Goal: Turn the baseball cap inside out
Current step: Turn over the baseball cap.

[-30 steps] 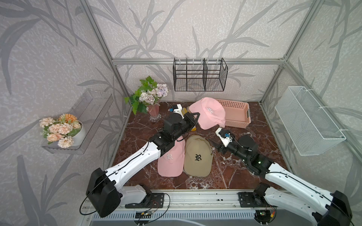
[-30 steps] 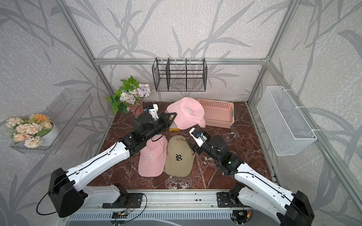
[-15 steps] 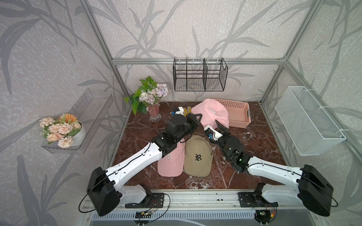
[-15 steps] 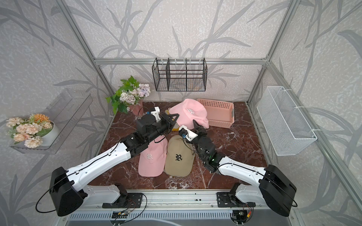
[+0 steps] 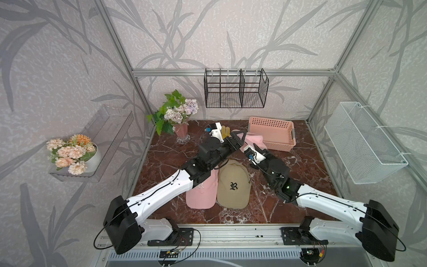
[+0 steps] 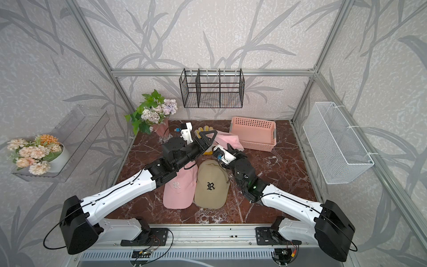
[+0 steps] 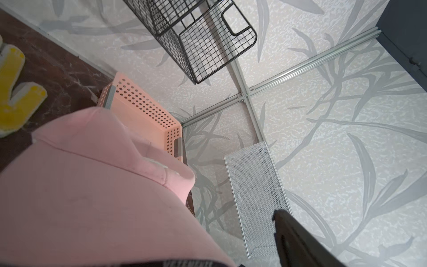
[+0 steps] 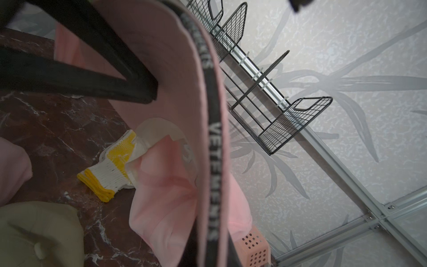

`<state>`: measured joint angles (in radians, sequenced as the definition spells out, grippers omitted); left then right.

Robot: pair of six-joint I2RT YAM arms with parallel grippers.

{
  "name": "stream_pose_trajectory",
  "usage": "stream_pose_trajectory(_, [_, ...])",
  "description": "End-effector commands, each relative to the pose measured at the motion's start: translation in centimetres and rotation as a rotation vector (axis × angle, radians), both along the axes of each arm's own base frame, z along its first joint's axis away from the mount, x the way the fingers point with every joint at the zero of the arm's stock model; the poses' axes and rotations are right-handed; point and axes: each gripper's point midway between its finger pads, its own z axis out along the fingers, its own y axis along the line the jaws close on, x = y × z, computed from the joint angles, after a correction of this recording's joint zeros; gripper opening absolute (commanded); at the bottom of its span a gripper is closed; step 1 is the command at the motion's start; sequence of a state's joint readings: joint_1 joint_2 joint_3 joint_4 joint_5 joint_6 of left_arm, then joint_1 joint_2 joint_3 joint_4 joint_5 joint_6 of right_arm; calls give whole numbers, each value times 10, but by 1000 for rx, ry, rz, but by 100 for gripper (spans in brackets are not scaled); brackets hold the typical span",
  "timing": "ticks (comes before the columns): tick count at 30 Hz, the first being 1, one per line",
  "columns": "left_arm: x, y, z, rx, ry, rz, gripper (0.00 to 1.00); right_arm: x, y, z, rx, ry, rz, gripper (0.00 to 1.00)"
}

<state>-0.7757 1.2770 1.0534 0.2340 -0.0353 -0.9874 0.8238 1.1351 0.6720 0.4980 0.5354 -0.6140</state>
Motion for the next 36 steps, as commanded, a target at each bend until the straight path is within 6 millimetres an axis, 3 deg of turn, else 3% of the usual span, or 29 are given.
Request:
stream_pose_trajectory(1, [-4,31,39,301,-304,95,87,-2,-17,12,137,97,-7,0])
stream_pose_trajectory(3, [-7,41,46,443,-409,118,88,-1,-28,12,177,152,-17,0])
stream_pose_trajectory(6, [-21,36,54,686,-613,32,88,-5,-38,10,218,242,4,0])
stream_pose_trajectory(11, [-27,12,32,1051,-782,-210,85,-17,-42,14,279,381,104,0])
stream_pose_trajectory(21, [-20,-38,7,1156,-874,-528,86,-43,-21,28,246,518,282,0])
stream_pose_trajectory(27, [-23,-58,-15,1156,-864,-698,76,-45,-15,29,242,548,311,0])
stream_pose_trajectory(31, [-28,-64,-27,1139,-847,-775,52,-45,-12,28,255,572,323,0])
stream_pose_trajectory(36, [-24,-61,-25,1121,-796,-743,6,-43,-13,24,346,626,378,0])
